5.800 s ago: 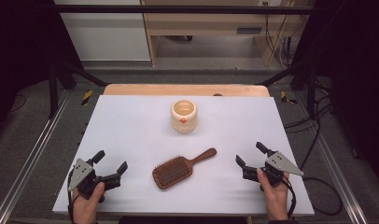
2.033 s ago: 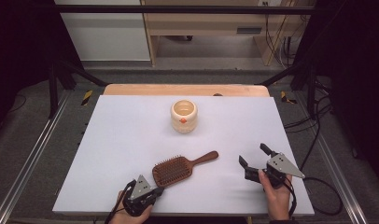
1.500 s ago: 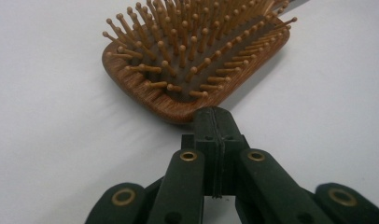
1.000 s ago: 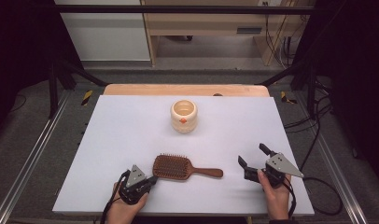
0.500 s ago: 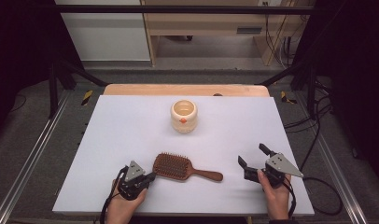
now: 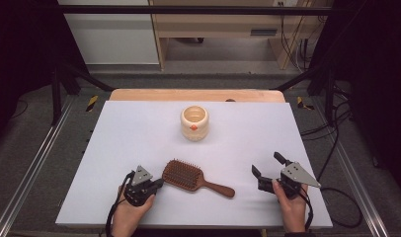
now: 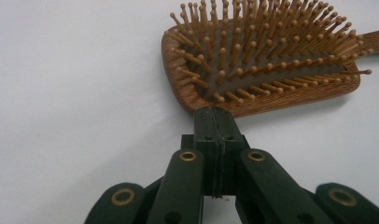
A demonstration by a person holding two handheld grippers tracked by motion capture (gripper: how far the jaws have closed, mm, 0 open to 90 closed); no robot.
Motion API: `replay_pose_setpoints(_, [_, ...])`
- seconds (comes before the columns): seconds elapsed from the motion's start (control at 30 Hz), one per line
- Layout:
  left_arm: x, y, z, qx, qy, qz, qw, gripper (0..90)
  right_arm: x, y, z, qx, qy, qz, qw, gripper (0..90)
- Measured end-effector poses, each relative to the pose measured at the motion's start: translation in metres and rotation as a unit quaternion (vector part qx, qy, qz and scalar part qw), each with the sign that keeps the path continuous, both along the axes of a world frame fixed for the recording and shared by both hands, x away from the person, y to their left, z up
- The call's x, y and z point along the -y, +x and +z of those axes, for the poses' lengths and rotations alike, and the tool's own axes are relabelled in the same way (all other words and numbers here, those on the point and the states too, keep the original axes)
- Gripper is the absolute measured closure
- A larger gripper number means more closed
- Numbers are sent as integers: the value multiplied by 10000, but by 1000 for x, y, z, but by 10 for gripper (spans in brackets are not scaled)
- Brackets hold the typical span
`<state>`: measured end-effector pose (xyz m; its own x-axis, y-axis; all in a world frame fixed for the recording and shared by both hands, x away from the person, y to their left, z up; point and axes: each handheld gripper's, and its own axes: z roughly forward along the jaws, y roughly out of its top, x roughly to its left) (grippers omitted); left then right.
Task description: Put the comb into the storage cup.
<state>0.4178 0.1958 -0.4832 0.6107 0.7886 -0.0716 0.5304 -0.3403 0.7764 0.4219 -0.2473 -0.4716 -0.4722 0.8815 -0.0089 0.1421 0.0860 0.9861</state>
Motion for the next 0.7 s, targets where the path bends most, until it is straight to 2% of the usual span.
replay_pose_setpoints(0.3, [0, 1, 2, 101, 95, -109, 9998, 895, -1, -2, 1, -34, 34, 15, 10000, 73])
replay_pose_setpoints(0.4, [-2, 2, 4, 178, 85, -152, 9997, 894, -5, -2, 2, -127, 71, 111, 9998, 67])
replay_pose_setpoints(0.63, [-2, 10, 8, 284, 147, -211, 9993, 895, -22, -1, 10, -302, -141, 378, 9987, 62])
replay_pose_setpoints(0.7, [-3, 13, 9, 293, 104, -248, 9992, 893, -28, 0, 13, -398, -323, 476, 9975, 61])
